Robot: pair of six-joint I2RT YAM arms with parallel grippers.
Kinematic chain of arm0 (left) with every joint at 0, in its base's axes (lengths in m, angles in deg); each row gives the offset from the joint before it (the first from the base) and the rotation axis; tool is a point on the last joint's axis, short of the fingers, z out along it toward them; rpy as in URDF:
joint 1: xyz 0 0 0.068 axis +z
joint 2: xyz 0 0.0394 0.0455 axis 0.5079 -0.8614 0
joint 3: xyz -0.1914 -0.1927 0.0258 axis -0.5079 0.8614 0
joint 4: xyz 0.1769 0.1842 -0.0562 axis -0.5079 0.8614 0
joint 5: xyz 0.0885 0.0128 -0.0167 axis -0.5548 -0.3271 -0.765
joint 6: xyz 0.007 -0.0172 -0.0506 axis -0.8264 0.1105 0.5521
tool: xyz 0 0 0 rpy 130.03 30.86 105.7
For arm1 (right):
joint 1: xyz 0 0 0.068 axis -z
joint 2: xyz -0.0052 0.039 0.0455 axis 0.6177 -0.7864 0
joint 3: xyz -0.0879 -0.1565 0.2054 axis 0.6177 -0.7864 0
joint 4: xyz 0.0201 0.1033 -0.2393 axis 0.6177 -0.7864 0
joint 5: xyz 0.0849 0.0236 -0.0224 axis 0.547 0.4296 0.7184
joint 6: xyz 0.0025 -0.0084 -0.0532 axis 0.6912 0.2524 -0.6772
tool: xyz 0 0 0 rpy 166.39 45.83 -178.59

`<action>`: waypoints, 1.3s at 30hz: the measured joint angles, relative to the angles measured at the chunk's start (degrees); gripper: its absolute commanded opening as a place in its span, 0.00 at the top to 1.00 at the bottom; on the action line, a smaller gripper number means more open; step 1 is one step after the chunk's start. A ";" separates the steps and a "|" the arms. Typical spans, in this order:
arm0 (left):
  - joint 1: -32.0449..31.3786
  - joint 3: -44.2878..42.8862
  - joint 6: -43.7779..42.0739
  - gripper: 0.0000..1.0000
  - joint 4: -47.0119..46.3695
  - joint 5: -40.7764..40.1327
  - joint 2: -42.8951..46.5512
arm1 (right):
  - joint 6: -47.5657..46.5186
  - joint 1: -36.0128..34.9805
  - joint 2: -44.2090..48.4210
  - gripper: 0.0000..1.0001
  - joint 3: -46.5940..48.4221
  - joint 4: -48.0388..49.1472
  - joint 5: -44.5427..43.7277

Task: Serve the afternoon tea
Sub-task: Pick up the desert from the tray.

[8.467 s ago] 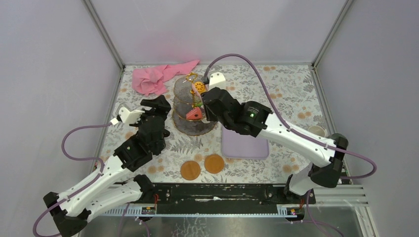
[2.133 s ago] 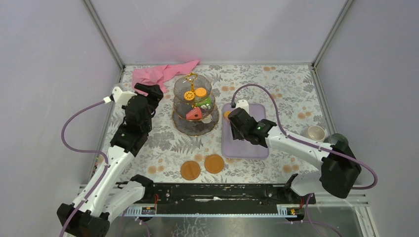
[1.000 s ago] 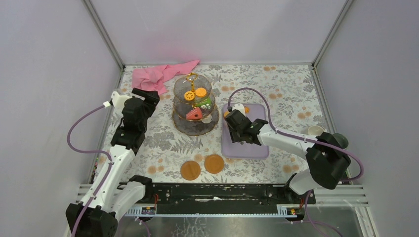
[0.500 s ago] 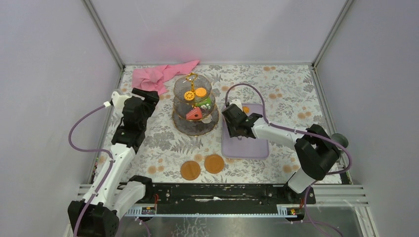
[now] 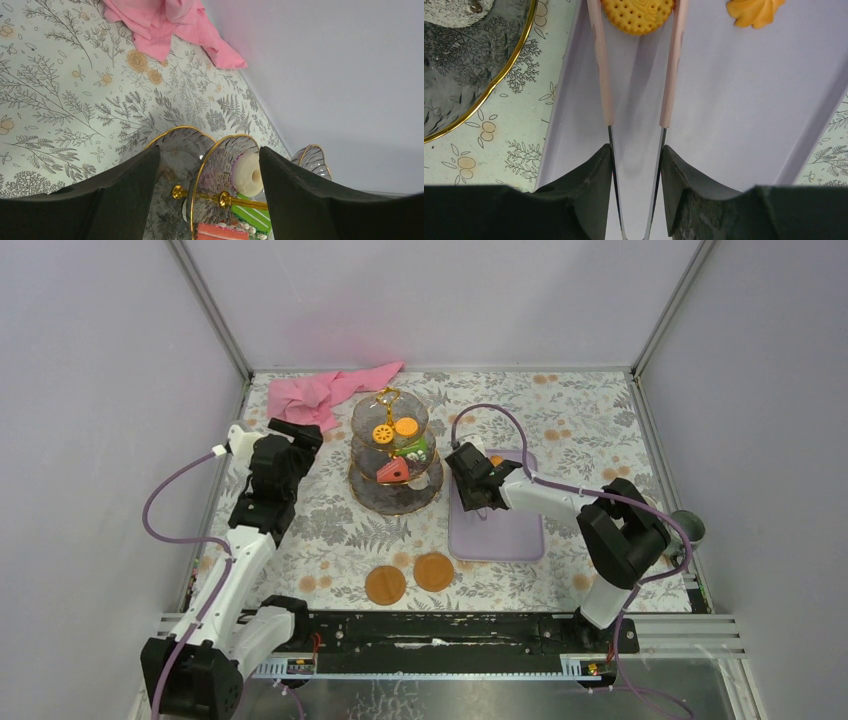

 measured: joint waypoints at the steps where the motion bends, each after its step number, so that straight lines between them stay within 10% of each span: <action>1: 0.11 0.04 0.00 0.21 -0.07 0.04 -0.11 | -0.04 0.02 0.00 0.62 0.04 0.00 0.04; 39: 2.08 1.46 0.02 0.21 -0.76 1.33 1.29 | 0.48 0.11 18.16 0.72 0.61 -7.04 0.17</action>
